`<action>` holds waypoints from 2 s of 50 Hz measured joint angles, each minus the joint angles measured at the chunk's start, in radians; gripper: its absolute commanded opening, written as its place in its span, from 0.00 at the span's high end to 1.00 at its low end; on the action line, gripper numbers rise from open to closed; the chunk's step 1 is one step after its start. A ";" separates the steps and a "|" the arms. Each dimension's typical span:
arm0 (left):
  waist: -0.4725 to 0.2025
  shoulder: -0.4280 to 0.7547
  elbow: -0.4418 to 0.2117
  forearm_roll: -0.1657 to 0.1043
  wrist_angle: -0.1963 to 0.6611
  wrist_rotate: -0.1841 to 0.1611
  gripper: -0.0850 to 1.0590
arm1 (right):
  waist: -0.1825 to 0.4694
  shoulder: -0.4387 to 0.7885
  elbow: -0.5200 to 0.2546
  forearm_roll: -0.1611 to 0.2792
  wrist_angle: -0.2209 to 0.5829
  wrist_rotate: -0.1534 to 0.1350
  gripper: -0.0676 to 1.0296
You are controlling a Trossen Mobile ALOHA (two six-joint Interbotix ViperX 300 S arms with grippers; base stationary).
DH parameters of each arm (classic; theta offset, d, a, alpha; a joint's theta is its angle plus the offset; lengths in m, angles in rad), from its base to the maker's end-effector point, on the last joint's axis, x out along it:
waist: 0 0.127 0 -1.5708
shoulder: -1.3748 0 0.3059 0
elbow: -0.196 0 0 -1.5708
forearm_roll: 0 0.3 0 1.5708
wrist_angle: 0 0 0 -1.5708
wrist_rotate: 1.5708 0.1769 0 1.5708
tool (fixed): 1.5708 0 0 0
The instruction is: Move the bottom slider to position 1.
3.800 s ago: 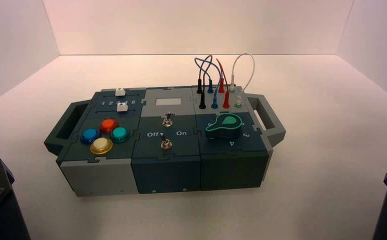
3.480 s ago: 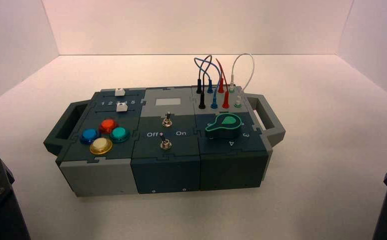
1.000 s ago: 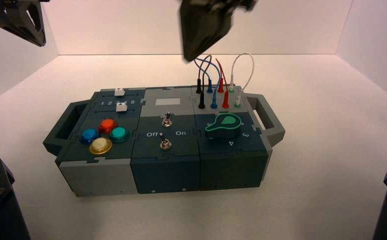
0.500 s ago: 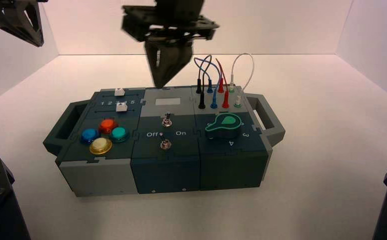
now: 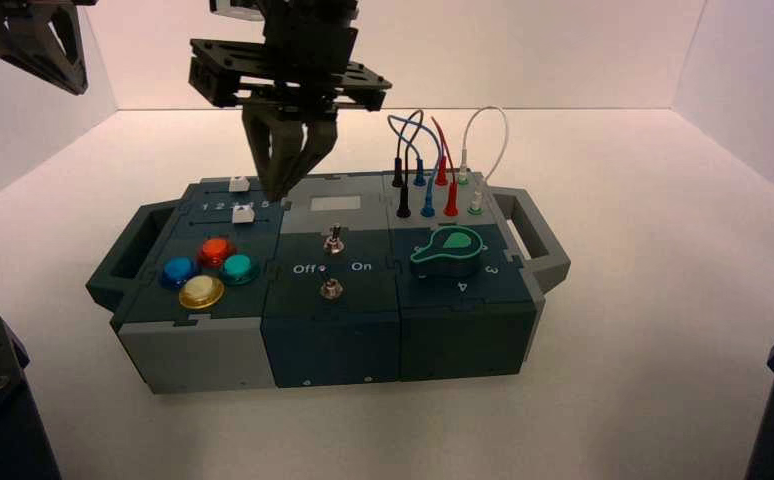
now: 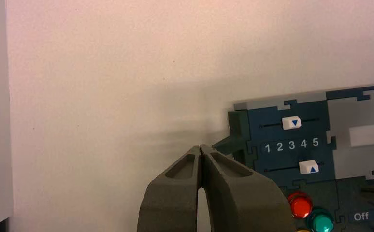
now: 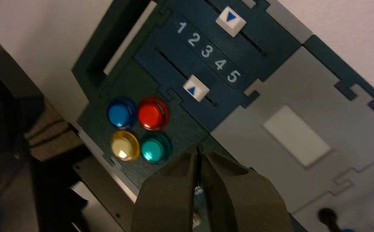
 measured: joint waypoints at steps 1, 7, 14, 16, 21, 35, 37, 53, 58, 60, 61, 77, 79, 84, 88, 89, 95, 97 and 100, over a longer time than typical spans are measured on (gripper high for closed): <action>0.000 0.000 0.000 0.000 0.000 0.000 0.95 | -0.002 0.002 0.000 0.006 -0.003 0.003 0.96; -0.002 0.000 0.000 -0.002 0.000 0.000 0.95 | -0.002 0.021 -0.012 0.032 -0.018 0.018 0.96; 0.000 -0.002 0.000 -0.002 0.002 0.000 0.95 | -0.005 0.051 -0.020 0.041 -0.032 0.049 0.96; 0.000 -0.002 0.000 -0.002 0.002 0.000 0.95 | -0.008 0.061 -0.021 0.041 -0.037 0.060 0.96; 0.000 -0.002 0.000 -0.002 0.002 0.000 0.95 | -0.014 0.077 -0.021 0.043 -0.048 0.078 0.96; 0.000 -0.009 0.000 -0.002 0.003 0.000 0.95 | -0.032 0.091 -0.031 0.044 -0.084 0.098 0.96; 0.000 -0.011 0.000 -0.003 0.003 0.000 0.95 | -0.034 0.091 -0.034 0.043 -0.086 0.098 0.96; 0.000 -0.011 0.000 -0.005 0.003 0.000 0.95 | -0.040 0.110 -0.040 0.055 -0.087 0.115 0.96; 0.000 -0.009 0.000 -0.006 0.003 0.000 0.95 | -0.040 0.114 -0.040 0.063 -0.089 0.115 0.96; 0.000 -0.009 0.000 -0.005 0.003 0.000 0.95 | -0.040 0.114 -0.040 0.066 -0.091 0.115 0.96; 0.000 -0.008 0.000 -0.005 0.003 0.000 0.95 | -0.040 0.114 -0.040 0.067 -0.091 0.115 0.96; 0.000 -0.008 0.000 -0.006 0.003 0.000 0.95 | -0.040 0.124 -0.043 0.092 -0.095 0.115 0.96; 0.000 -0.008 0.000 -0.006 0.003 0.000 0.95 | -0.040 0.126 -0.044 0.095 -0.095 0.115 0.96; 0.000 -0.008 0.000 -0.006 0.003 0.000 0.95 | -0.038 0.129 -0.046 0.103 -0.095 0.114 0.96; 0.000 -0.006 0.000 -0.006 0.003 0.000 0.95 | -0.040 0.129 -0.046 0.106 -0.095 0.114 0.96; -0.002 -0.006 0.000 -0.006 0.003 0.000 0.95 | -0.040 0.129 -0.046 0.106 -0.094 0.114 0.96; -0.002 -0.006 0.000 -0.005 0.003 0.000 0.95 | -0.037 0.129 -0.048 0.109 -0.095 0.114 0.96; 0.000 -0.005 0.000 -0.006 0.003 0.000 0.95 | -0.037 0.130 -0.049 0.110 -0.095 0.114 0.96; 0.000 -0.003 0.000 -0.006 0.005 0.000 0.95 | -0.029 0.137 -0.052 0.112 -0.095 0.114 0.96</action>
